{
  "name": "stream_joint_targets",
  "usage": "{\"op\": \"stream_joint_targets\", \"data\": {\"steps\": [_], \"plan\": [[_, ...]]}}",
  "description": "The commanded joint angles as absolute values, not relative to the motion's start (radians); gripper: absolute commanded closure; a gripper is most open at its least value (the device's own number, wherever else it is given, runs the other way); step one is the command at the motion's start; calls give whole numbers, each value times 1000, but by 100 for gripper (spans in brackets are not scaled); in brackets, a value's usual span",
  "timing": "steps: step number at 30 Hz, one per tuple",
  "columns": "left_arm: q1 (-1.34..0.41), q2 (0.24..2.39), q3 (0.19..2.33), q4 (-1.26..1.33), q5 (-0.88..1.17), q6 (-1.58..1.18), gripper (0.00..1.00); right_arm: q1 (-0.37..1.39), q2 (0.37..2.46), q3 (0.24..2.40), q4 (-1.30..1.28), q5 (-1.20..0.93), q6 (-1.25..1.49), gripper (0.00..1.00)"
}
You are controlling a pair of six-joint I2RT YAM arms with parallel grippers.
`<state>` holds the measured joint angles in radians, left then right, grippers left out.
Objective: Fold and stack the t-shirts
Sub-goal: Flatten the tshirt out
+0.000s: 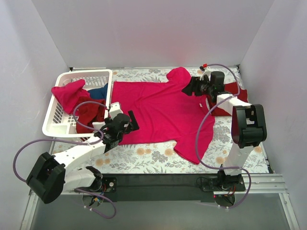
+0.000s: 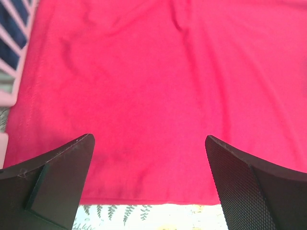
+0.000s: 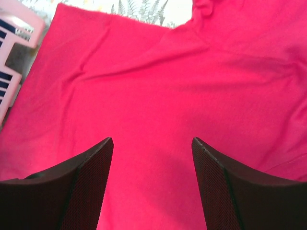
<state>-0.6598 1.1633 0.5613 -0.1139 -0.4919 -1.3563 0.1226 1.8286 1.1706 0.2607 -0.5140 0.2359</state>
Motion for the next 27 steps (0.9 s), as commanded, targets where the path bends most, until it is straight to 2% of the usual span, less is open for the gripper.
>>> {"op": "stream_joint_targets", "data": {"steps": [1, 8, 15, 21, 27], "plan": [[-663, 1124, 564, -276, -620, -1463, 7, 140, 1804, 1167, 336, -583, 238, 39], [-663, 1256, 558, -241, -629, -1496, 5, 187, 1890, 1190, 341, -592, 256, 39], [-661, 1259, 548, -296, -673, -1560, 4, 187, 1875, 1120, 341, -540, 236, 39], [-678, 1249, 598, -481, -739, -1706, 4, 187, 1881, 1120, 339, -551, 236, 39], [-727, 1218, 586, -663, -825, -1997, 4, 187, 1885, 1123, 341, -560, 235, 39]]}}
